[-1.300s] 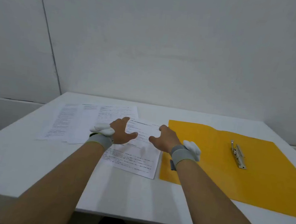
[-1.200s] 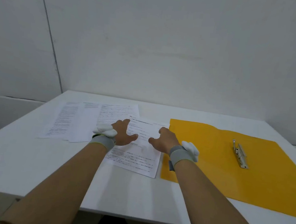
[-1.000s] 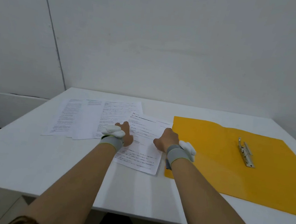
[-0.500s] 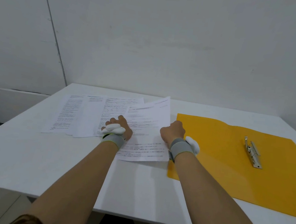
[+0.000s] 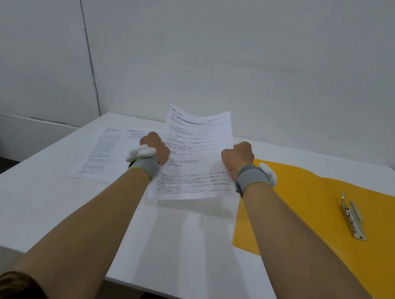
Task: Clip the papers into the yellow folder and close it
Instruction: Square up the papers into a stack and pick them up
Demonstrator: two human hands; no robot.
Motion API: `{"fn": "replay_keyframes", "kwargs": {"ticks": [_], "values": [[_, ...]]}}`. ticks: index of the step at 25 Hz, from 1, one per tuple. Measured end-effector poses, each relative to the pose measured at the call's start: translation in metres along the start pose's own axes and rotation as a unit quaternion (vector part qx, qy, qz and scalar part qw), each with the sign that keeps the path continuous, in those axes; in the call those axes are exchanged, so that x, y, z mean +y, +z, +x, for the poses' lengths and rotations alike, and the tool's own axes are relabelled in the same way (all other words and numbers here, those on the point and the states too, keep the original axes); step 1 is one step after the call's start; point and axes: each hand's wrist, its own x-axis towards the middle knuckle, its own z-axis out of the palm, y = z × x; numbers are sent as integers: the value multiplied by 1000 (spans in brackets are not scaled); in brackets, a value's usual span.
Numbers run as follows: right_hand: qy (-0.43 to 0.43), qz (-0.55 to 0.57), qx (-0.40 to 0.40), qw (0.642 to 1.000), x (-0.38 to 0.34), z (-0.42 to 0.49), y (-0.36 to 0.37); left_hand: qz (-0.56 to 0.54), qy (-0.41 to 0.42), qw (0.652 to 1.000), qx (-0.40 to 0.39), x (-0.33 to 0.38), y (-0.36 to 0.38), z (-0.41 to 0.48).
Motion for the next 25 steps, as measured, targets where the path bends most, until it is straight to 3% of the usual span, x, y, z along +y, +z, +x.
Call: {"fn": "replay_keyframes", "kwargs": {"ticks": [6, 11, 17, 22, 25], "values": [[-53, -57, 12, 997, -37, 16, 29, 2, 10, 999, 39, -15, -28, 39], [-63, -110, -11, 992, -44, 37, 64, 4, 0, 999, 46, -34, -8, 74], [-30, -207, -44, 977, -18, 61, 106, 67, -36, 997, -32, -62, 34, 90], [-14, -325, -36, 945, -2, 67, 125, 182, -16, 982, -38, -73, 51, 88], [-19, -329, -23, 944, -1, 72, 130, 162, -6, 986, -41, -73, 55, 91]]}}
